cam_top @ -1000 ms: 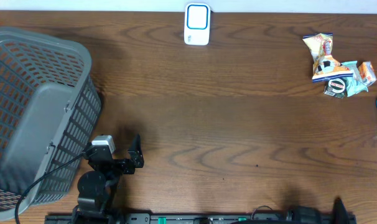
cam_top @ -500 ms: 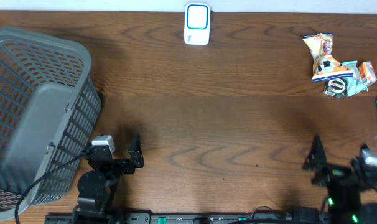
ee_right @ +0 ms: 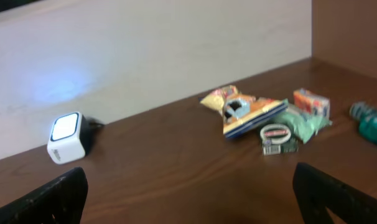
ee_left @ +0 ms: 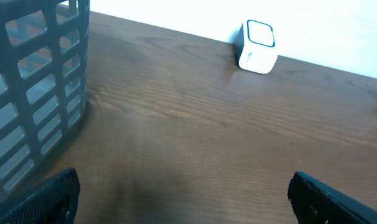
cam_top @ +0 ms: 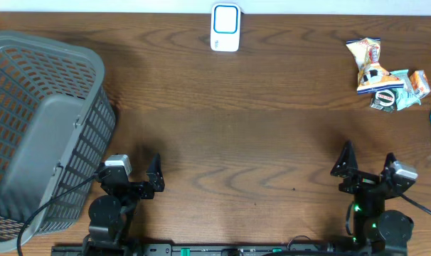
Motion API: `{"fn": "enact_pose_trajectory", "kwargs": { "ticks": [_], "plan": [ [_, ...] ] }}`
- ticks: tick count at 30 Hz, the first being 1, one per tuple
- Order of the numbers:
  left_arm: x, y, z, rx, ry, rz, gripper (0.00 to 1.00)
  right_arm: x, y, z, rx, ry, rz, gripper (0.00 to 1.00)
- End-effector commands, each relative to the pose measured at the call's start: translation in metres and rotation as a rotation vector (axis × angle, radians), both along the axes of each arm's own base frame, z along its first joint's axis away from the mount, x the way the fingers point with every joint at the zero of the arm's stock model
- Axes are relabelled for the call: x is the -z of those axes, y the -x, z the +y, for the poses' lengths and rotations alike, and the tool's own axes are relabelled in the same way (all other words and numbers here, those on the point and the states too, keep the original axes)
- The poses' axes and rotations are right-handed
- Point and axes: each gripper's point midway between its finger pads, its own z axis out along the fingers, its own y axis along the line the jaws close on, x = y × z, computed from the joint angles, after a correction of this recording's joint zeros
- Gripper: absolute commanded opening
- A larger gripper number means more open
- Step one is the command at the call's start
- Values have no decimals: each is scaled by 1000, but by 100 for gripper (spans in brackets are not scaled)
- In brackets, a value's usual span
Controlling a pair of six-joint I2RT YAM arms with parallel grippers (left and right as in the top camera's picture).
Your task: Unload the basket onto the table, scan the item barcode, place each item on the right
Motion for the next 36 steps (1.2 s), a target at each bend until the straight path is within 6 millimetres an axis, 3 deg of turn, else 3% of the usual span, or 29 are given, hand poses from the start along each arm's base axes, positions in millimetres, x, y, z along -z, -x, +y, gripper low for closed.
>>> {"fn": "enact_pose_trajectory", "kwargs": {
  "ticks": [1,10,36],
  "plan": [
    [12,1,0,3,0,35,98,10,-4,0,3,-34,-9,99],
    [12,1,0,3,0,35,98,61,-18,-2,1,-40,34,99],
    [12,1,0,3,0,35,98,60,-19,-2,0,-38,22,99]
  ]
}}
